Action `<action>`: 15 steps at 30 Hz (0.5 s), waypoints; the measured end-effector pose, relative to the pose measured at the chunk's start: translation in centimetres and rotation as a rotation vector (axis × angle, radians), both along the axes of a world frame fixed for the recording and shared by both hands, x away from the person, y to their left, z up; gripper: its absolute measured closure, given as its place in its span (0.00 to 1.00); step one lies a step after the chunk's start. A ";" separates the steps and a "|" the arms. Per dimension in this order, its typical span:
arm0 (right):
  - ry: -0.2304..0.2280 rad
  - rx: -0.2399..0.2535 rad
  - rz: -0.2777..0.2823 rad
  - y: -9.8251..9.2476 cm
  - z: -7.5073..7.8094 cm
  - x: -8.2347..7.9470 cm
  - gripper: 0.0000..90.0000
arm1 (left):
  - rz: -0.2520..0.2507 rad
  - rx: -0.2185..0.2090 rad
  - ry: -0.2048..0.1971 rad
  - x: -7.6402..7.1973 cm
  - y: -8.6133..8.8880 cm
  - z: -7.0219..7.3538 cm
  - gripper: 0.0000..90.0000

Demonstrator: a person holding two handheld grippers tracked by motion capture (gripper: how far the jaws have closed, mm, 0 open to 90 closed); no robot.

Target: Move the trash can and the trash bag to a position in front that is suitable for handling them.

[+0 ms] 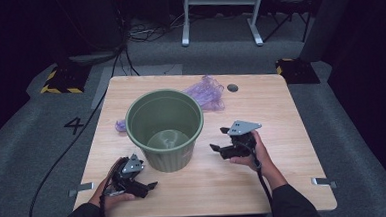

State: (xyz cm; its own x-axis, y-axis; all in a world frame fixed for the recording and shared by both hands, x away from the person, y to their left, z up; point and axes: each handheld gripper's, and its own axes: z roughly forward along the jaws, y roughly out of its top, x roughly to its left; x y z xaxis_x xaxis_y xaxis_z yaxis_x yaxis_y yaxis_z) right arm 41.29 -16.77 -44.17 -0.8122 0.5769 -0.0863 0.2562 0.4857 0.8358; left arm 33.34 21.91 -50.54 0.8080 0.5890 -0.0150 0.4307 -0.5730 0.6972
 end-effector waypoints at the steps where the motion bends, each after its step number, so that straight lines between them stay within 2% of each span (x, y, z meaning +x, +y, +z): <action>1: 0.000 0.000 0.000 0.0 0.0 0.0 0.29 | 0.000 0.000 0.000 0.0 0.0 0.0 0.06; 2: -0.006 -0.007 -0.015 -0.2 0.2 0.3 0.29 | -0.001 0.001 0.000 0.0 0.0 0.0 0.06; 3: -0.005 -0.008 -0.036 -0.7 0.7 1.4 0.29 | -0.002 0.000 0.000 0.0 0.0 0.0 0.06; 6: -0.017 -0.014 -0.048 -1.0 1.1 2.4 0.29 | -0.004 -0.001 -0.001 0.1 0.0 0.0 0.06; 8: -0.004 0.006 -0.072 -1.2 1.3 3.5 0.29 | -0.004 0.000 -0.001 0.1 0.0 0.0 0.06; 11: -0.009 -0.017 -0.108 -0.9 1.5 5.5 0.30 | -0.006 0.000 -0.001 0.1 0.0 0.0 0.06; 13: -0.002 -0.016 -0.107 -0.8 1.4 5.9 0.30 | -0.006 0.000 -0.001 0.1 0.0 0.0 0.06; 15: 0.003 -0.035 -0.113 -0.3 1.1 6.7 0.30 | -0.006 0.001 -0.001 0.1 0.0 0.0 0.06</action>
